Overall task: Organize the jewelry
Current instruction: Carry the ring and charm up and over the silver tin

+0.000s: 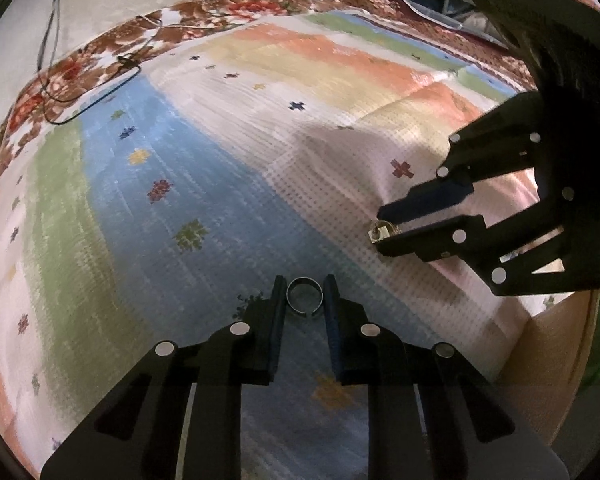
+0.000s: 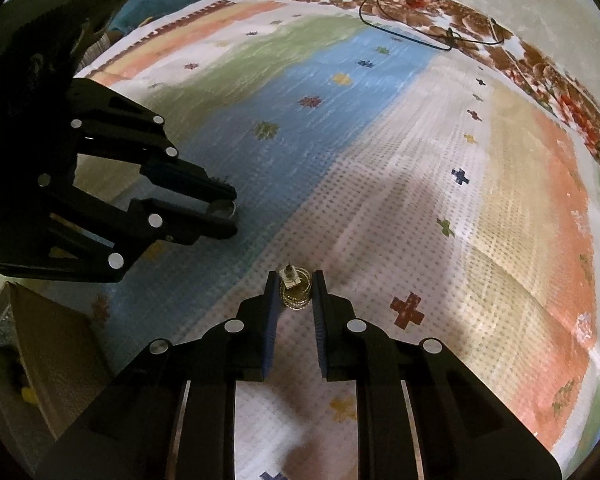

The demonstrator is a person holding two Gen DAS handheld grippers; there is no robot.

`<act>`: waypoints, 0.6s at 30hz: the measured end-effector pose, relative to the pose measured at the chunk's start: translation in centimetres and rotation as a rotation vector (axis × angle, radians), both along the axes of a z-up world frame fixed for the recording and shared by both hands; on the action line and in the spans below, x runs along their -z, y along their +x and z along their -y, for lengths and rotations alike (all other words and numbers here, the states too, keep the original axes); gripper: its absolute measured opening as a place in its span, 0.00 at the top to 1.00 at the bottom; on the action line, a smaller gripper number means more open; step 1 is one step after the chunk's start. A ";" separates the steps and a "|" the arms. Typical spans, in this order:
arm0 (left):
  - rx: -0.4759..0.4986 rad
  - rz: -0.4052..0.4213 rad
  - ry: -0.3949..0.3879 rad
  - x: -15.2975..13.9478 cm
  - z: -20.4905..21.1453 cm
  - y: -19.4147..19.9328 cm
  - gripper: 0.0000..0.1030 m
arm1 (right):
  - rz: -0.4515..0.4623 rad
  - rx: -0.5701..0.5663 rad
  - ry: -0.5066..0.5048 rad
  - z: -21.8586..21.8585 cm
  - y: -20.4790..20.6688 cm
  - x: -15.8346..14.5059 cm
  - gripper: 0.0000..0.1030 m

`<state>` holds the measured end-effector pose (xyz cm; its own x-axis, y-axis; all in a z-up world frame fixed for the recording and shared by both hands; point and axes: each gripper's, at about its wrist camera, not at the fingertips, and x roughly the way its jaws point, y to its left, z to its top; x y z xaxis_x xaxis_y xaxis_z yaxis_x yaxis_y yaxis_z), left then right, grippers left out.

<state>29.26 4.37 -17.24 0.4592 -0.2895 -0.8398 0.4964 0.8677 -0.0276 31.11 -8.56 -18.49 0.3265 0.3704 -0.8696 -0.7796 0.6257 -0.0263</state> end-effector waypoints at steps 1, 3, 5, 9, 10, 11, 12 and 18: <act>-0.004 -0.002 -0.006 -0.3 0.0 -0.2 0.83 | 0.004 0.004 -0.006 0.0 -0.1 -0.1 0.84; -0.006 0.000 -0.010 -1.0 0.1 -0.5 0.82 | 0.014 0.004 -0.029 -0.1 -0.4 -0.4 0.84; -0.014 0.000 -0.005 -1.6 0.2 -0.8 0.82 | 0.030 0.017 -0.030 0.1 -0.7 -1.0 0.84; -0.041 0.010 -0.003 -2.8 0.4 -1.3 0.82 | 0.044 0.043 -0.024 0.7 -1.1 -2.2 0.84; -0.053 0.017 -0.003 -3.2 0.4 -1.5 0.82 | 0.048 0.053 -0.022 0.8 -1.2 -2.5 0.84; -0.067 0.023 -0.001 -3.5 0.4 -1.7 0.82 | 0.051 0.061 -0.019 0.9 -1.1 -2.8 0.84; -0.085 0.027 -0.001 -4.0 0.4 -1.9 0.82 | 0.053 0.079 -0.012 1.2 -1.2 -3.3 0.84; -0.169 0.016 0.036 -5.6 0.8 -3.2 0.82 | 0.020 0.193 0.055 2.3 -1.1 -5.7 0.84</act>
